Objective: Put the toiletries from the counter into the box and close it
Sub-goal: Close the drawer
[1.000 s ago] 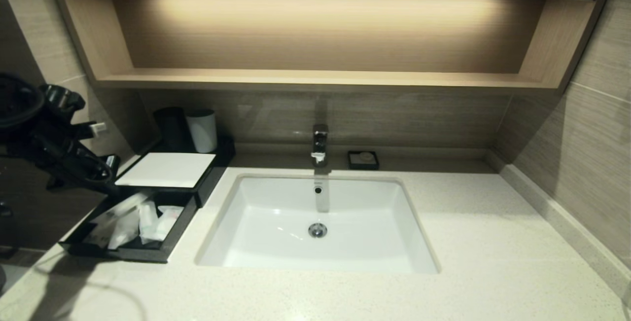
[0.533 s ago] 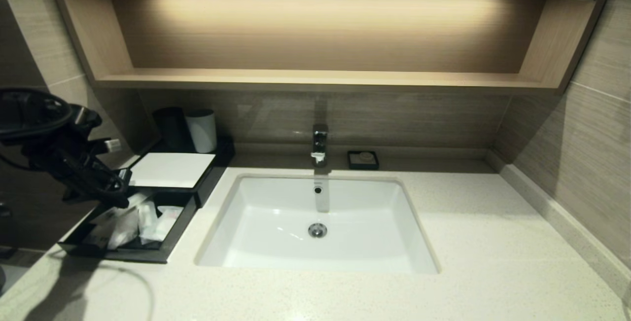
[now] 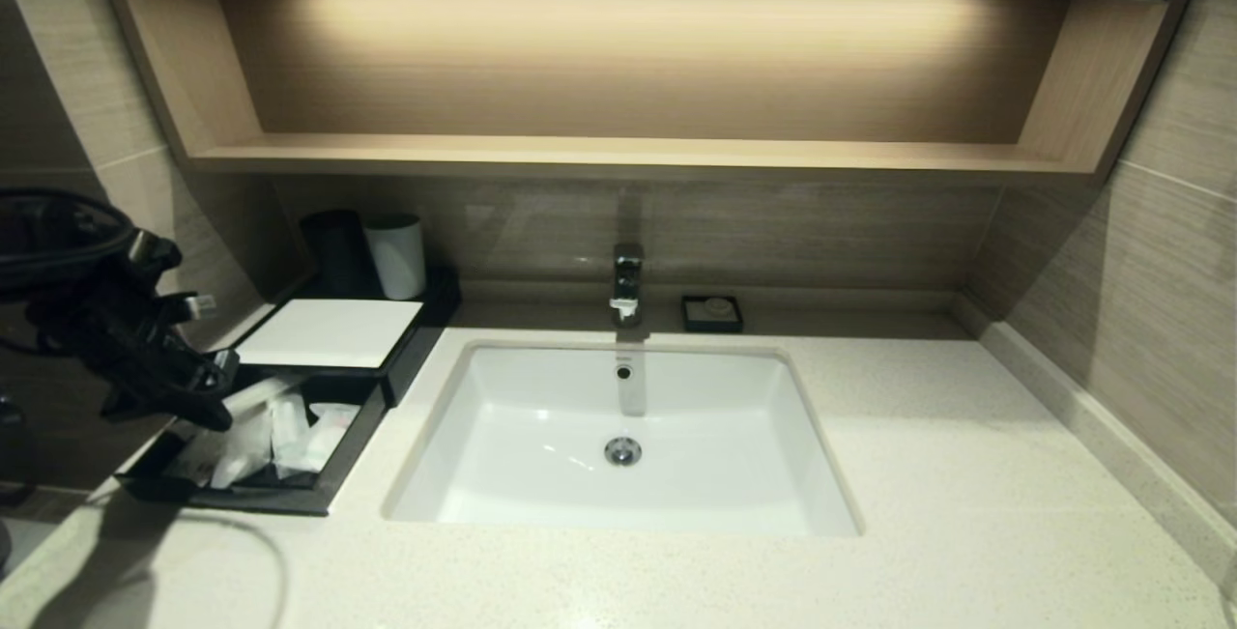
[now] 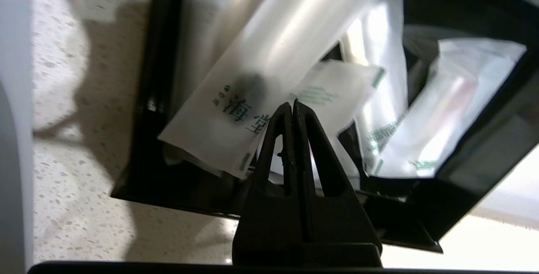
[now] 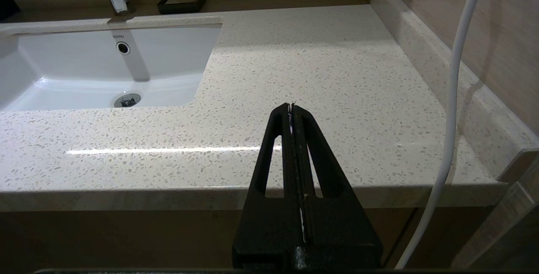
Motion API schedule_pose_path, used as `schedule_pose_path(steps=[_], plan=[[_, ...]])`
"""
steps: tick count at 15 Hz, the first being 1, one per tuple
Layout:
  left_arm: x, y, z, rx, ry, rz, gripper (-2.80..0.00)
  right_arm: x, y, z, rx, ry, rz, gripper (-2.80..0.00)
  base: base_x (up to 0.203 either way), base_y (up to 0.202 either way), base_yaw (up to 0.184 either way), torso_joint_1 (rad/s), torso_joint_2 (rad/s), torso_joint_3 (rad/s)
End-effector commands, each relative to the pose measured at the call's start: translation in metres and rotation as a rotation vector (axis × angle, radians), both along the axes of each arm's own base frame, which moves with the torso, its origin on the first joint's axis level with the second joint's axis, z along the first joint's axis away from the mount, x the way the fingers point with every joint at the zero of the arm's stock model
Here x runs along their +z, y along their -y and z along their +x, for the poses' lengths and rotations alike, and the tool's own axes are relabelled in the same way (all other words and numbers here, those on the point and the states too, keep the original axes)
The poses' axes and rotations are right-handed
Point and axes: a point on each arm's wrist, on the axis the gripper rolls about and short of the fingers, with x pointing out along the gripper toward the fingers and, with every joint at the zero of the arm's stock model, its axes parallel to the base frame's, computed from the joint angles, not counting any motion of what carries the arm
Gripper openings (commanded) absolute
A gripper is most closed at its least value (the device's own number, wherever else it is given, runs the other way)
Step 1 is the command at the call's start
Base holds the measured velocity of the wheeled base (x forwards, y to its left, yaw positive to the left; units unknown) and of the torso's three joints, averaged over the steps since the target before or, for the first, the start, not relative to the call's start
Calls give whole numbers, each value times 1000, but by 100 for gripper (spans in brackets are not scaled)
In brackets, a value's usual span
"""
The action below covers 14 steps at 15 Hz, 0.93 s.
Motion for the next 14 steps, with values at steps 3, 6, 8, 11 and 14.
schedule_pose_path(steps=[3, 6, 8, 11, 14], plan=[[-1, -15, 6, 80, 77, 20, -280, 0, 0, 0, 1, -1, 1, -280, 0, 0, 0, 0, 0, 0], [1, -13, 3, 71, 66, 19, -280, 0, 0, 0, 0, -1, 1, -280, 0, 0, 0, 0, 0, 0], [18, -11, -4, 69, 110, 34, -280, 0, 0, 0, 0, 0, 1, -280, 0, 0, 0, 0, 0, 0], [35, -12, -2, 77, 186, 76, -280, 0, 0, 0, 1, 0, 1, -280, 0, 0, 0, 0, 0, 0], [39, -23, 0, 130, 209, 138, -280, 0, 0, 0, 1, 0, 1, -280, 0, 0, 0, 0, 0, 0]])
